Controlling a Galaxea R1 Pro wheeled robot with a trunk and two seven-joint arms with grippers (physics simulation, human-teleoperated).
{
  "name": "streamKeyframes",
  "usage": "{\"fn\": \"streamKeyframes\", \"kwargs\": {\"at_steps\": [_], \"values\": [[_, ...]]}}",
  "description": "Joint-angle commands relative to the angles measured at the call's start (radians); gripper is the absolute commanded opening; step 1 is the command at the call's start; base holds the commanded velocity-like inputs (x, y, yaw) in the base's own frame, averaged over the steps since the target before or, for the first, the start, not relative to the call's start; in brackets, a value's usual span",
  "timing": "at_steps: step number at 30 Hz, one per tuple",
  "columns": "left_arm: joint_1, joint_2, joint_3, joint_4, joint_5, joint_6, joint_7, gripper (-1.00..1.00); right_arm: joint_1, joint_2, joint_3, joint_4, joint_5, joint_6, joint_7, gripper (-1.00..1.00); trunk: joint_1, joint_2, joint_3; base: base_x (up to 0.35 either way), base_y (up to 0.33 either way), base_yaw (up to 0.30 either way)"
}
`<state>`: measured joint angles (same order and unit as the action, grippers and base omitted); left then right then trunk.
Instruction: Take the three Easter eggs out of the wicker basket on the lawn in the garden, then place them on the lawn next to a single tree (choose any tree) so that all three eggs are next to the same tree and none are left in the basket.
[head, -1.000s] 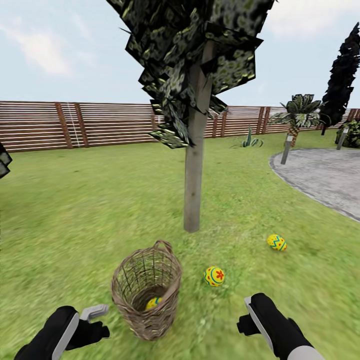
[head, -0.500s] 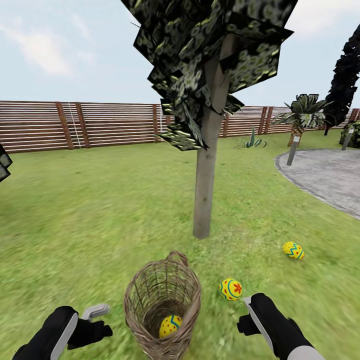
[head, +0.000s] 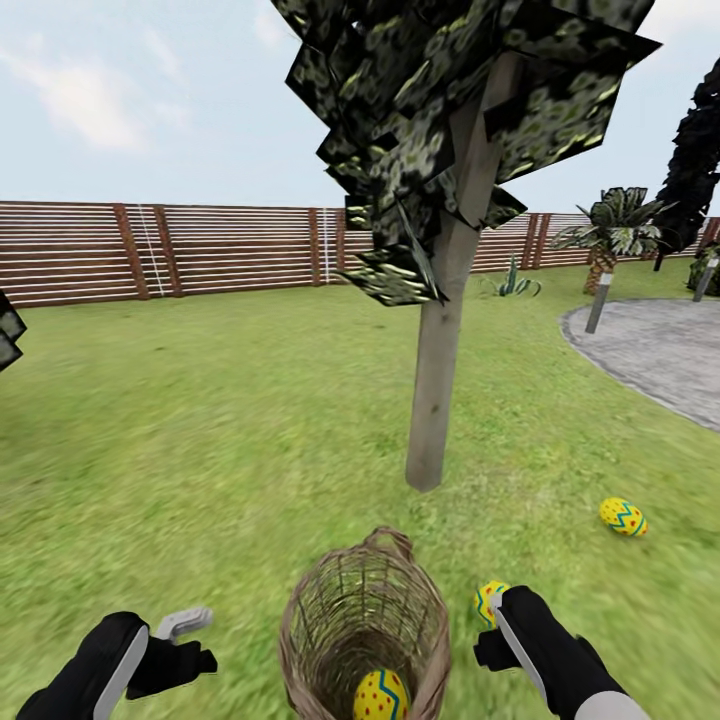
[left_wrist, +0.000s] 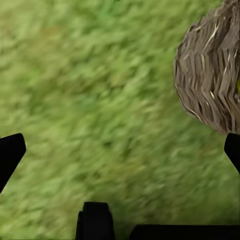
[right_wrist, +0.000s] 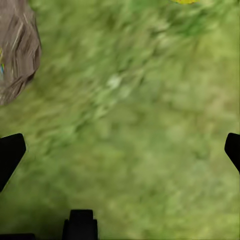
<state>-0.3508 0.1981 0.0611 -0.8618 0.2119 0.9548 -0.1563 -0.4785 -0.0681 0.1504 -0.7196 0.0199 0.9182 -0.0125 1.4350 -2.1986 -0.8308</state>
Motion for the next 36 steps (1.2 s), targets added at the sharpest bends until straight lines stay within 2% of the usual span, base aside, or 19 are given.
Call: {"fn": "streamKeyframes", "kwargs": {"at_steps": [1,17,28,33,36], "values": [[0.000,-0.001,0.002,0.000,-0.002,0.004,-0.005,1.00,-0.001,-0.001,0.005,-0.001,0.001,0.005,-0.001,1.00,0.000,0.000,-0.001,0.177,0.249,0.000],[0.000,0.000,0.003,0.000,-0.003,0.004,-0.004,1.00,-0.001,-0.003,0.005,-0.001,0.002,0.005,-0.001,1.00,0.000,0.000,-0.001,0.017,0.327,0.000],[0.000,0.008,0.003,0.000,-0.003,0.004,-0.003,1.00,-0.001,-0.019,0.004,0.005,0.005,0.007,0.000,1.00,0.000,0.000,-0.001,0.000,0.306,0.000],[0.000,0.007,0.003,0.000,-0.003,0.004,-0.002,1.00,0.000,-0.060,0.003,0.005,-0.002,0.007,0.004,1.00,0.000,0.000,-0.001,0.000,0.111,0.000],[0.000,0.007,0.003,0.000,-0.003,0.004,-0.002,1.00,0.000,-0.064,0.003,0.005,-0.003,0.008,0.004,1.00,0.000,0.000,-0.001,0.000,0.272,0.000]]}}
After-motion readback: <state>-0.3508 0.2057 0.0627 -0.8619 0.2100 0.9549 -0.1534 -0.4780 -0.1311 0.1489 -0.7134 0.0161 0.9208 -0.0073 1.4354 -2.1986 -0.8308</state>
